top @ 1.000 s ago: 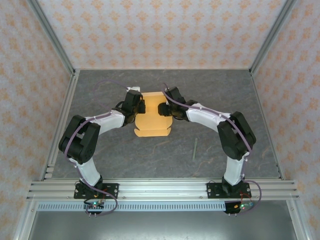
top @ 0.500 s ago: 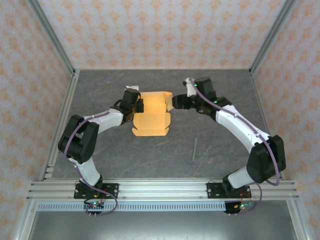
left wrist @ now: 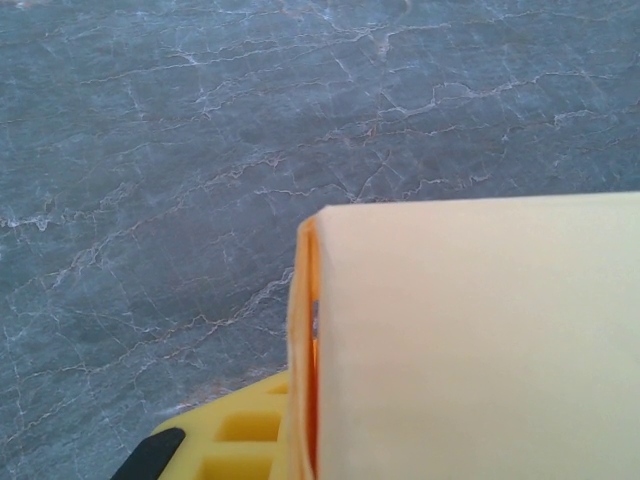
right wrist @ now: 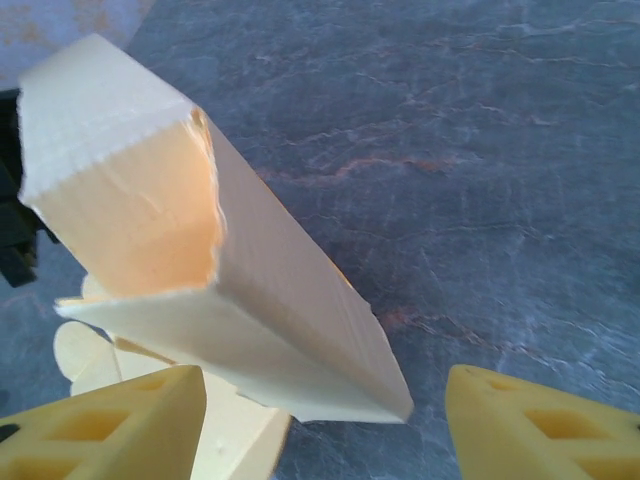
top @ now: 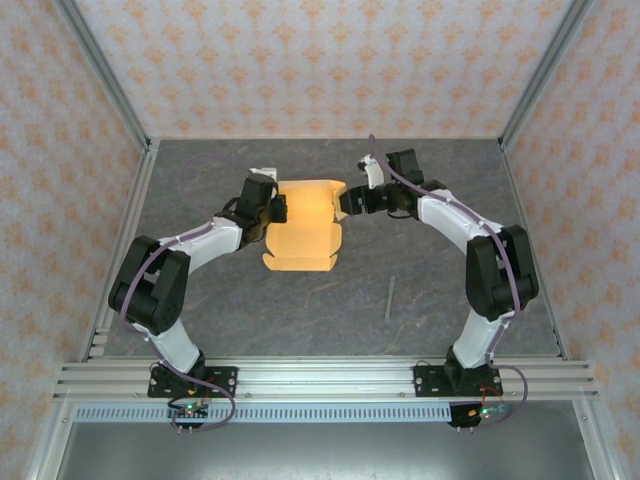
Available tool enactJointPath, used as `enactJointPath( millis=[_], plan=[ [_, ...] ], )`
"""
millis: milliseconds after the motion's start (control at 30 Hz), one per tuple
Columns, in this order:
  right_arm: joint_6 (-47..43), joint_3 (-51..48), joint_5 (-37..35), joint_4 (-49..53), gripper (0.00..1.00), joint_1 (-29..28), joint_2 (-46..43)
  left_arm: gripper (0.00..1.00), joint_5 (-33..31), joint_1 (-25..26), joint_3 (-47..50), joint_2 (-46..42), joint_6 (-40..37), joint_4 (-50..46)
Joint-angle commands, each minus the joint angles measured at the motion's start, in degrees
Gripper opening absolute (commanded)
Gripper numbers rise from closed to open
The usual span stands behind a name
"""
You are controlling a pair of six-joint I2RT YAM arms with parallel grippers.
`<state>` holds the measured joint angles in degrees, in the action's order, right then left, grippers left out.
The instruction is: Fold the paper box
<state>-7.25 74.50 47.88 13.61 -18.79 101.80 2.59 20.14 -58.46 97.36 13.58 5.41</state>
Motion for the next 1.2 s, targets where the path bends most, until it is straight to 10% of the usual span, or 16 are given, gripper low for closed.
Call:
enactJointPath(
  millis=[0, 833, 1167],
  plan=[
    [-3.4, 2.5, 7.0, -2.7, 0.63, 0.3, 0.7, 0.0, 0.2, -0.2, -0.5, -2.2, -0.5, -0.9],
    [-5.2, 1.3, 10.5, -2.7, 0.59, -2.8, 0.8, 0.0, 0.6, 0.0, -1.3, -1.5, 0.4, -1.5],
    [-2.7, 0.1, 1.4, -7.4, 0.55, -4.8, 0.6, 0.0, 0.9, 0.3, -1.5, -1.5, 0.4, -1.6]
  ],
)
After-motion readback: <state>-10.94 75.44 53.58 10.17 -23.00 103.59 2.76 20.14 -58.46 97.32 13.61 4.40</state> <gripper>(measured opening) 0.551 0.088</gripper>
